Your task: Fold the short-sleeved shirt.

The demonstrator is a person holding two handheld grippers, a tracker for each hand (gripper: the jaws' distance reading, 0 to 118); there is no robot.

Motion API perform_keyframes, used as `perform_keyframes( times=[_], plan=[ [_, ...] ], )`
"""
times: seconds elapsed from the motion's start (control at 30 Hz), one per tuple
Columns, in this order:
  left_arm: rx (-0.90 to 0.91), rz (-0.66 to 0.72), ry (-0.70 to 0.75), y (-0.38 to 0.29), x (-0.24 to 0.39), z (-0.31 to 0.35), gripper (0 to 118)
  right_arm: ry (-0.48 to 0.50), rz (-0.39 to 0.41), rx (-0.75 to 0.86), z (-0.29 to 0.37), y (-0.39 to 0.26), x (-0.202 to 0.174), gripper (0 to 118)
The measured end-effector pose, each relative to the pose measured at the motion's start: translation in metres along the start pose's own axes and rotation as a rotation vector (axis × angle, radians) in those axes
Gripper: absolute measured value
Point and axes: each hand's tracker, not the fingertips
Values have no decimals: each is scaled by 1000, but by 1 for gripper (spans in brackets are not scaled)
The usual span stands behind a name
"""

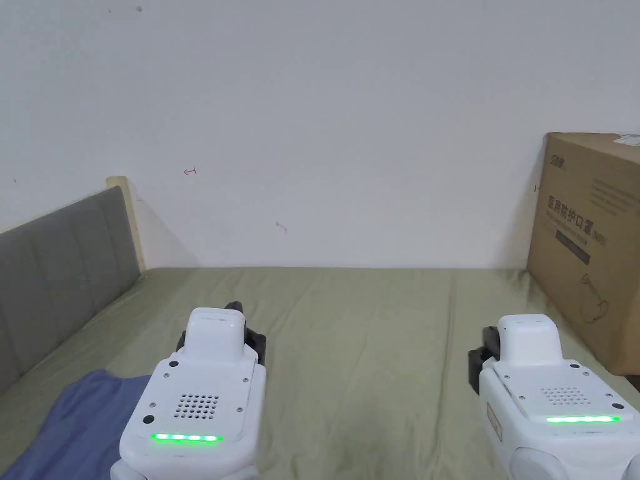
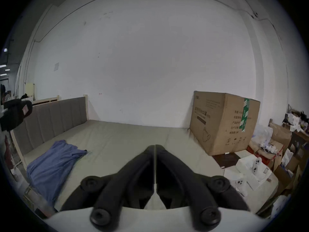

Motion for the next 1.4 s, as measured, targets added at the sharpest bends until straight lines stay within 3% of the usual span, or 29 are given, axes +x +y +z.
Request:
perform_keyframes(
  times=[0.03,0.1,0.27,0.4,0.5,0.7,0.87,1.0,1.13,1.4],
  plan=[
    [-21,35,-40,2,-1,0,0,-32,-38,27,3,1,0,0],
    [-46,31,-36,4,-1,-1,0,25,-64,13,4,3,4,0],
    [-43,51,-16,4,-10,1,0,10,-21,13,2,2,-1,0],
    [-50,69,38,8,-38,9,0,71,11,-1,-11,8,-21,0],
    [-49,52,131,10,-72,23,0,148,19,-7,-19,14,-57,0],
    [-106,-15,336,7,-144,69,0,423,45,16,-22,23,-167,0],
    [-79,-61,451,-2,-185,102,0,547,55,35,-12,23,-226,0],
    [-122,-41,448,-18,-204,104,0,558,68,32,-13,18,-249,0],
    [-233,-22,449,-39,-210,72,0,517,84,30,-29,9,-248,0],
    [-640,149,161,-121,-224,-100,0,424,157,-100,-113,-35,-227,0]
  ],
)
